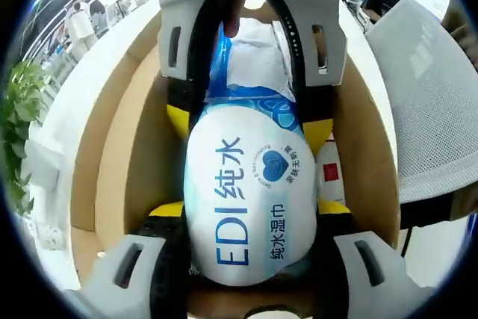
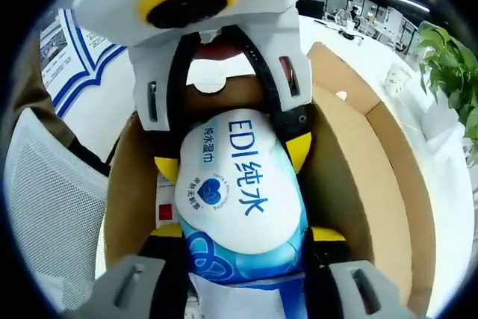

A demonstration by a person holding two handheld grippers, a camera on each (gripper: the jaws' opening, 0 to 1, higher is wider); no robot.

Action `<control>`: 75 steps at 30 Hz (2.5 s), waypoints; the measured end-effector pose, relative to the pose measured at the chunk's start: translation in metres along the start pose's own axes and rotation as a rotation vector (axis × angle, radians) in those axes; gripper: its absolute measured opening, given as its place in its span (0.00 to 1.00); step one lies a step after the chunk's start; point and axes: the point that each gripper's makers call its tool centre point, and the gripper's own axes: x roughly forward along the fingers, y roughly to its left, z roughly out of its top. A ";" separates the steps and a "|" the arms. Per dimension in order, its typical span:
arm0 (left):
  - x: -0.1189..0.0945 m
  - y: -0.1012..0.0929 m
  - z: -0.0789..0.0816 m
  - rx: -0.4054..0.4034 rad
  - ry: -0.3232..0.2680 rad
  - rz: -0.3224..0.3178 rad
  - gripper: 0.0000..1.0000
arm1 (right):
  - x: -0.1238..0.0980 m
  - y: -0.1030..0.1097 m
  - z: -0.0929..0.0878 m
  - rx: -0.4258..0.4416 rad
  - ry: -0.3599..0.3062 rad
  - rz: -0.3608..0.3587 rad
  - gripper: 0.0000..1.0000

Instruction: Operate the shoe box by opening the lid, removing the specified soft item, and placing it in the target area until the item is outside and the box remains undamaged.

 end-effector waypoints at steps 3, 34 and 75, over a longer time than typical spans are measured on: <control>-0.004 -0.001 0.003 -0.001 -0.002 -0.003 0.65 | -0.005 0.002 0.002 -0.001 -0.007 0.000 0.58; -0.033 -0.015 0.033 0.037 -0.021 -0.009 0.61 | -0.049 0.019 0.013 -0.014 -0.010 -0.033 0.55; -0.030 -0.035 0.117 0.200 -0.037 -0.032 0.61 | -0.116 0.031 -0.035 0.070 -0.019 -0.142 0.53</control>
